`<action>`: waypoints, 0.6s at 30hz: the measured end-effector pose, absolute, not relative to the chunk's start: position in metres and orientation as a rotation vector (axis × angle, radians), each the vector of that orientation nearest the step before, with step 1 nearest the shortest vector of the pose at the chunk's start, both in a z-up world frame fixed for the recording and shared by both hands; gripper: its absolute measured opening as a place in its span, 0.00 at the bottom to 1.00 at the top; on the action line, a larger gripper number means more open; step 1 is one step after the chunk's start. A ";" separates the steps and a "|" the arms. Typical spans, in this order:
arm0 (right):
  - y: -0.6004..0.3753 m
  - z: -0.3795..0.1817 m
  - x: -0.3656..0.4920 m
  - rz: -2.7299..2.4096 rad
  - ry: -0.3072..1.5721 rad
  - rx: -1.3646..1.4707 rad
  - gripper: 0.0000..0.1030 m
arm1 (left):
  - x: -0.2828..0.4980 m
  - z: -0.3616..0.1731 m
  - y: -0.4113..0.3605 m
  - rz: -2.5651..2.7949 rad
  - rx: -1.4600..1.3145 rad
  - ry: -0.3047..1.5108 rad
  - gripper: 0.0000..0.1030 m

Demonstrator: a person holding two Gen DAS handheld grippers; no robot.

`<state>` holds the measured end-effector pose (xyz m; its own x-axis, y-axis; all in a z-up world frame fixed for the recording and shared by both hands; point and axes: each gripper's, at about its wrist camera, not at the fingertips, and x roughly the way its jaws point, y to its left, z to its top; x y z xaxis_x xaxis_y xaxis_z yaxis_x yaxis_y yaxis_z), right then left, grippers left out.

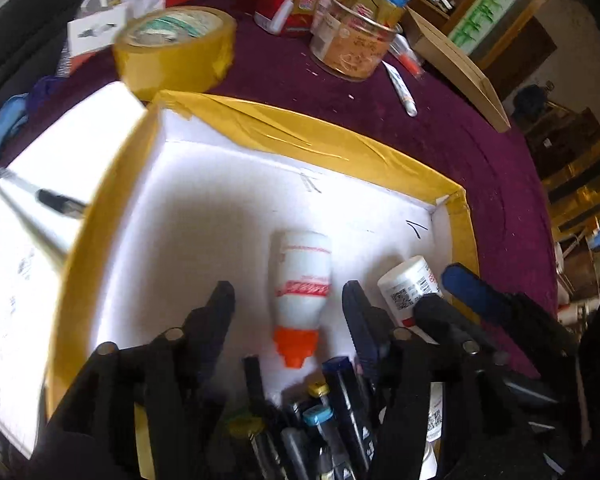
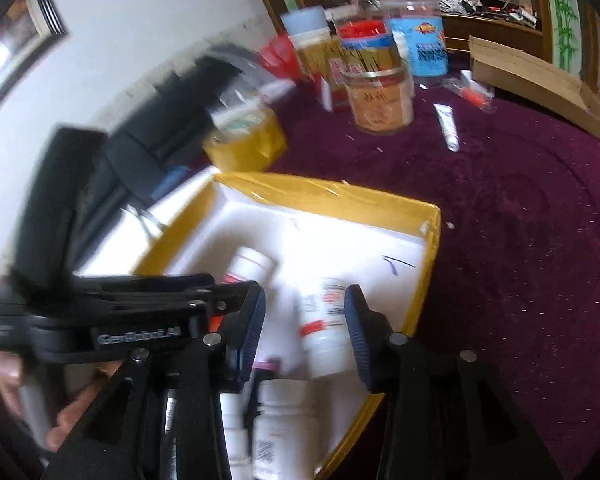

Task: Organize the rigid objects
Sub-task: 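Carry the pill bottle and orange-capped bottle into the tray and release them, then lift both open tools away from the tray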

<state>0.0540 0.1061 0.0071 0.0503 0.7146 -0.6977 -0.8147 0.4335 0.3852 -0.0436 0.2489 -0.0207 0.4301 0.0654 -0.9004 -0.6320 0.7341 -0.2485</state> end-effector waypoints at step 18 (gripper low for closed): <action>0.020 0.040 -0.028 1.004 0.895 -0.063 0.36 | -0.152 0.033 0.147 0.622 -0.319 0.834 0.82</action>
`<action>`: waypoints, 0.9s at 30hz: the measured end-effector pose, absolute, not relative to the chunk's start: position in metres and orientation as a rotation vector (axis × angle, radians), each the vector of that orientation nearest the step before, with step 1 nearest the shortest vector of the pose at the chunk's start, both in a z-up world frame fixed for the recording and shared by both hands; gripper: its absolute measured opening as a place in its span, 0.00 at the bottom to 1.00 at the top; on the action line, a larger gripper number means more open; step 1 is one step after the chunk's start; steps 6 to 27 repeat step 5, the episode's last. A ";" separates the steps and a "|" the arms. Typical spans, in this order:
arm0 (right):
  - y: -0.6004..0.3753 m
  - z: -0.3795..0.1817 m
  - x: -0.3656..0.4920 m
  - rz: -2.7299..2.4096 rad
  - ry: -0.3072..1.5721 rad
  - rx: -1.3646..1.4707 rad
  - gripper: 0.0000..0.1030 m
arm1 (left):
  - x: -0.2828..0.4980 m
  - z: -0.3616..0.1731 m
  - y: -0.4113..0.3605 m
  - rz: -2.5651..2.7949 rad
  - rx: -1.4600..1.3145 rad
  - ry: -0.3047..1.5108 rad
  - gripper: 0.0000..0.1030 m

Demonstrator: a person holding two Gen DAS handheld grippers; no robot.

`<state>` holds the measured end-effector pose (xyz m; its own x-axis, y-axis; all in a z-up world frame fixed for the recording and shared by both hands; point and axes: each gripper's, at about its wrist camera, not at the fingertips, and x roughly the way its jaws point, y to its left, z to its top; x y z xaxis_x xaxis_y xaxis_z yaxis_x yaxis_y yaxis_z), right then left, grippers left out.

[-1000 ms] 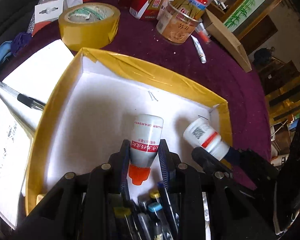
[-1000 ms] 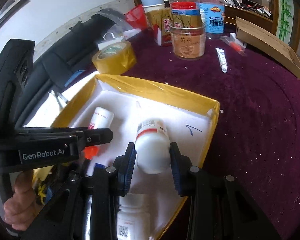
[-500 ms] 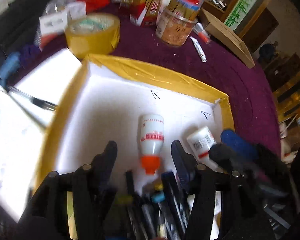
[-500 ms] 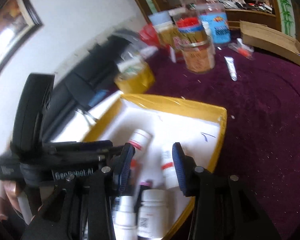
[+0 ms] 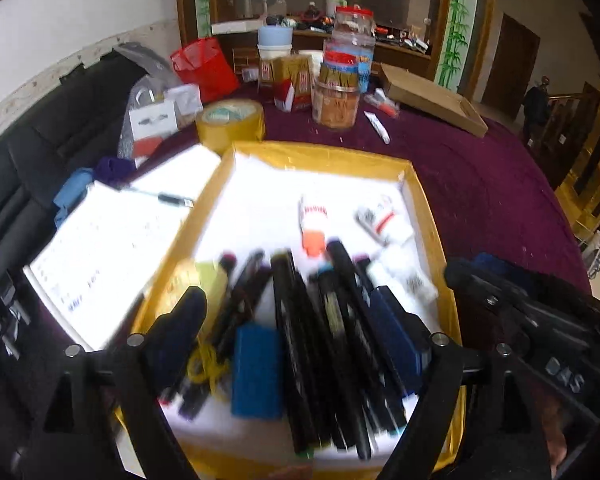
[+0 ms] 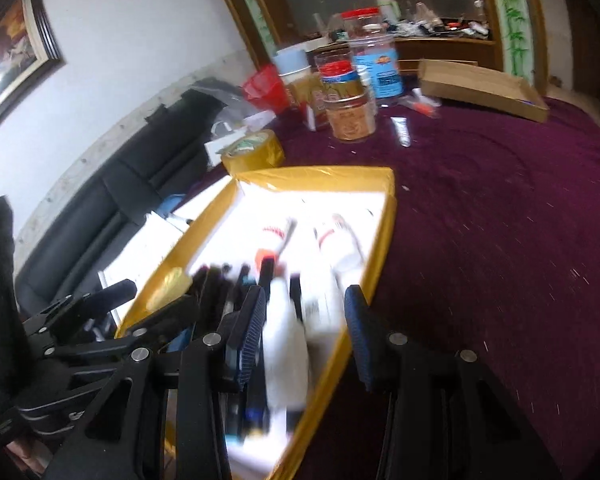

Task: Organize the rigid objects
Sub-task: 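Lift both open tools away from the tray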

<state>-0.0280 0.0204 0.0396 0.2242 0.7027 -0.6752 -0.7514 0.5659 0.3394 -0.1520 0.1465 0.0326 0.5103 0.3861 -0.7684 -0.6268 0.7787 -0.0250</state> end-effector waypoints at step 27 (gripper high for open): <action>0.009 0.044 -0.045 0.983 0.896 -0.060 0.36 | -0.168 0.046 0.140 0.612 -0.342 0.756 0.82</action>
